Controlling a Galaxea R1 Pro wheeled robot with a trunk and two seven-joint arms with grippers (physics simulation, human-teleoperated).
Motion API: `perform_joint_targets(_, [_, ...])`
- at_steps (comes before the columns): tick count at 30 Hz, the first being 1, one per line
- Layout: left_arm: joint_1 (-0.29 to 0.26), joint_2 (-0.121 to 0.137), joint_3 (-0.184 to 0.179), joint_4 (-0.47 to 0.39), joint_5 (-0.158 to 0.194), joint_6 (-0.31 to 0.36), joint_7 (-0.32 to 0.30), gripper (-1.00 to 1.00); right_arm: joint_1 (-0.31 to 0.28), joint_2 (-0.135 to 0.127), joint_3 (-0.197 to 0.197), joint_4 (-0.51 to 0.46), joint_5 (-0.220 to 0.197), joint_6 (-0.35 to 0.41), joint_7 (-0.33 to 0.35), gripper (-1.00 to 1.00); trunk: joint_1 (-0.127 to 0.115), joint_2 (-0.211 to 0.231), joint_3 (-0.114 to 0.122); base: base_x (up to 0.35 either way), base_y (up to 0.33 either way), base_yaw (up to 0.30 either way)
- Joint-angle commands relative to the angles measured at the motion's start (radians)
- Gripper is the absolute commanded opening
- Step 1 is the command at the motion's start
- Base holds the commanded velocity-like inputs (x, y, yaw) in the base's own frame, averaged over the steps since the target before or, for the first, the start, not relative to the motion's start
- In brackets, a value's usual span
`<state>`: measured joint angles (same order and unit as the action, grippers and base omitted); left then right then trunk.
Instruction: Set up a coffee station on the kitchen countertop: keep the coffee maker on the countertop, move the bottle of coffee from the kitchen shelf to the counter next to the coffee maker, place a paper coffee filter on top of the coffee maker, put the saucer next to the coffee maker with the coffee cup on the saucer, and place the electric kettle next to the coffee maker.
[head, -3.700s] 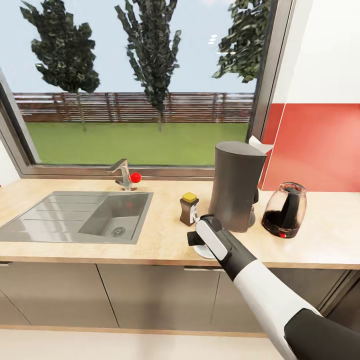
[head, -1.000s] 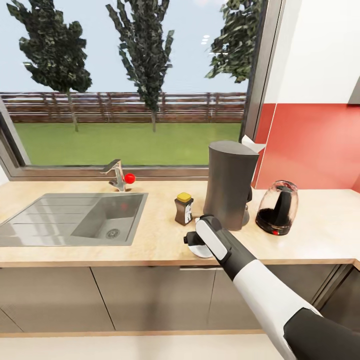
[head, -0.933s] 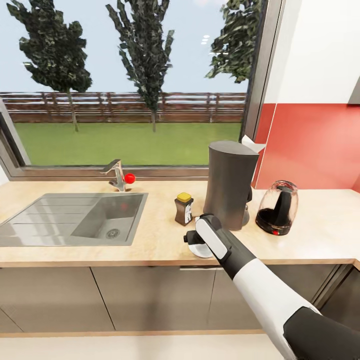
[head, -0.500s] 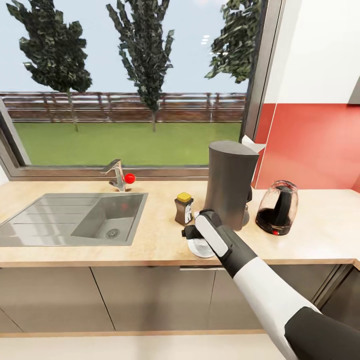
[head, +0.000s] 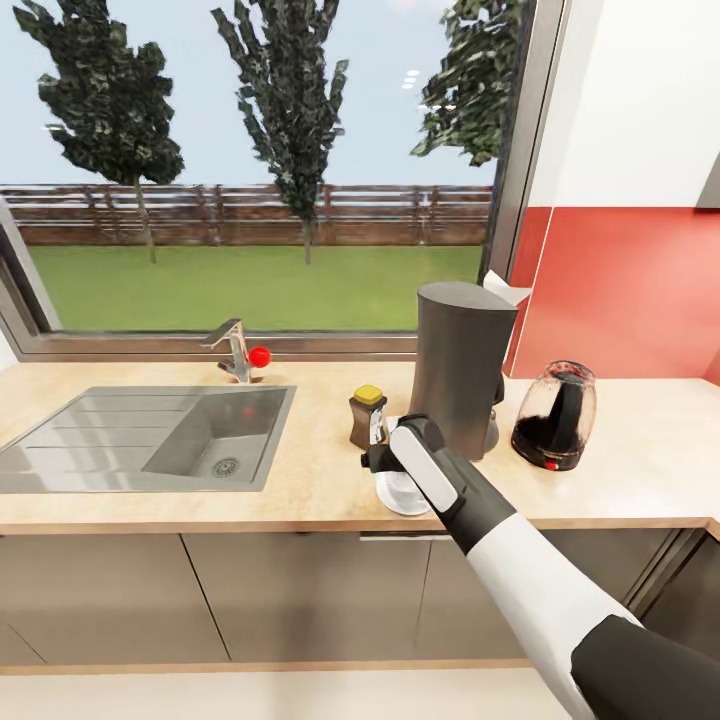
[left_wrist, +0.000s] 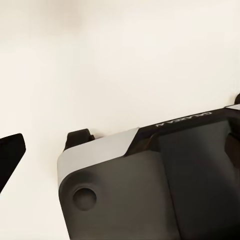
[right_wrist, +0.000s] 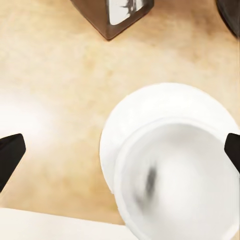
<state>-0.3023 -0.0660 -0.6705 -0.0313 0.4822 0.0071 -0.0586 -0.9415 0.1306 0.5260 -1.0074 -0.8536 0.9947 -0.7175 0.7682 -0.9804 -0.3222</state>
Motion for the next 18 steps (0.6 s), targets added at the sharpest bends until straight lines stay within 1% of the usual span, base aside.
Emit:
perform_joint_targets(1, [-0.001,0.000,-0.008,0.000,0.010,0.001,-0.003,1.00,-0.001,0.000,0.002,-0.005,-0.009,0.002,-0.010,1.00,0.000,-0.001,-0.001,0.000,0.000,0.000])
perform_joint_targets(4, [-0.001,0.000,-0.009,0.000,0.011,0.002,-0.002,1.00,-0.001,0.000,0.002,-0.020,-0.009,0.002,-0.011,1.00,0.000,-0.001,-0.001,0.000,-0.018,0.000])
perform_joint_targets(6, [0.000,0.000,-0.009,-0.001,0.010,0.002,-0.002,1.00,-0.001,-0.001,0.002,-0.023,-0.010,0.002,-0.011,1.00,0.000,-0.001,-0.001,0.000,-0.175,0.000])
perform_joint_targets(10, [0.000,0.000,-0.009,-0.001,0.010,0.002,-0.001,1.00,0.000,-0.002,0.002,-0.035,-0.010,0.002,-0.011,1.00,0.000,-0.001,-0.001,0.000,-0.259,0.000])
perform_joint_targets(14, [-0.001,0.000,-0.009,-0.001,0.010,0.002,-0.001,1.00,0.000,-0.002,0.002,-0.070,-0.009,0.002,-0.011,1.00,0.000,-0.001,-0.001,0.000,-0.294,0.000])
perform_joint_targets(18, [0.000,0.000,-0.009,-0.001,0.011,0.003,-0.001,1.00,0.000,-0.002,0.003,-0.078,-0.010,0.002,-0.012,1.00,0.000,-0.001,-0.001,0.000,-0.300,0.000])
